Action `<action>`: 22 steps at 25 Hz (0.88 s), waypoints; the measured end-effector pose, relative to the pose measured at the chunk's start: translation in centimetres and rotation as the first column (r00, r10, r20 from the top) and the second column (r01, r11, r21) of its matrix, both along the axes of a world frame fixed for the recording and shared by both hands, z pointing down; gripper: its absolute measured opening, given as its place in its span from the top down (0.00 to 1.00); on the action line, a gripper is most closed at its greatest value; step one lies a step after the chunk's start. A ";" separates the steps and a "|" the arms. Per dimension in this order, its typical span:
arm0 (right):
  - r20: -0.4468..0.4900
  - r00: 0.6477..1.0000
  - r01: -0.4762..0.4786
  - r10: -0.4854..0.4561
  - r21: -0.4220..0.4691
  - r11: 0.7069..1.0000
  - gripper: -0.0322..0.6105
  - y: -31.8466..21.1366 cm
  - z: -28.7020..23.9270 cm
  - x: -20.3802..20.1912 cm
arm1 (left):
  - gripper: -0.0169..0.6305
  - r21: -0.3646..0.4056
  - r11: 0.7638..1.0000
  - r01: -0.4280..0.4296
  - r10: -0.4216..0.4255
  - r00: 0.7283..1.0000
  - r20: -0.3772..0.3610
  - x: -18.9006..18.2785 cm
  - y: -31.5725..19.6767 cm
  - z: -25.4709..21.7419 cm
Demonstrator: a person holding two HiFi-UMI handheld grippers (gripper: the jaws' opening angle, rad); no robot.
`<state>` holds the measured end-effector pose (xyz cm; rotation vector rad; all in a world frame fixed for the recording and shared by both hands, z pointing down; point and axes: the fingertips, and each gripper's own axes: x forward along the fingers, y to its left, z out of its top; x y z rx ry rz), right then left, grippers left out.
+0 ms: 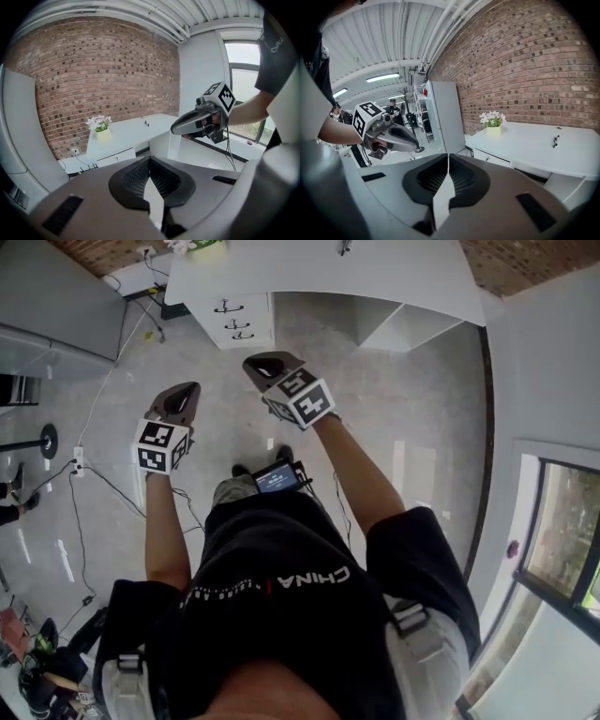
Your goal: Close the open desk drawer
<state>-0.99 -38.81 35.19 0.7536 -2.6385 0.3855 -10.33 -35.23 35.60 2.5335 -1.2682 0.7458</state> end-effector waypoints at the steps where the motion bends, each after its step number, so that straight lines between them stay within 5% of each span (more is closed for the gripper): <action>1: 0.006 1.000 -0.003 0.003 -0.005 1.000 0.92 0.5 0.3 0.1 | 0.95 -0.005 1.000 0.002 -0.002 1.000 0.000 0.1 0.6 0.4; 10: 0.000 1.000 -0.020 0.020 -0.010 1.000 0.92 9.5 1.8 1.7 | 0.95 0.016 1.000 -0.015 0.015 1.000 -0.012 0.9 9.9 0.8; 22: -0.122 0.992 -0.016 0.020 0.036 0.999 0.92 30.2 2.0 5.0 | 0.95 0.017 0.999 -0.029 0.030 0.997 -0.071 6.1 29.8 1.8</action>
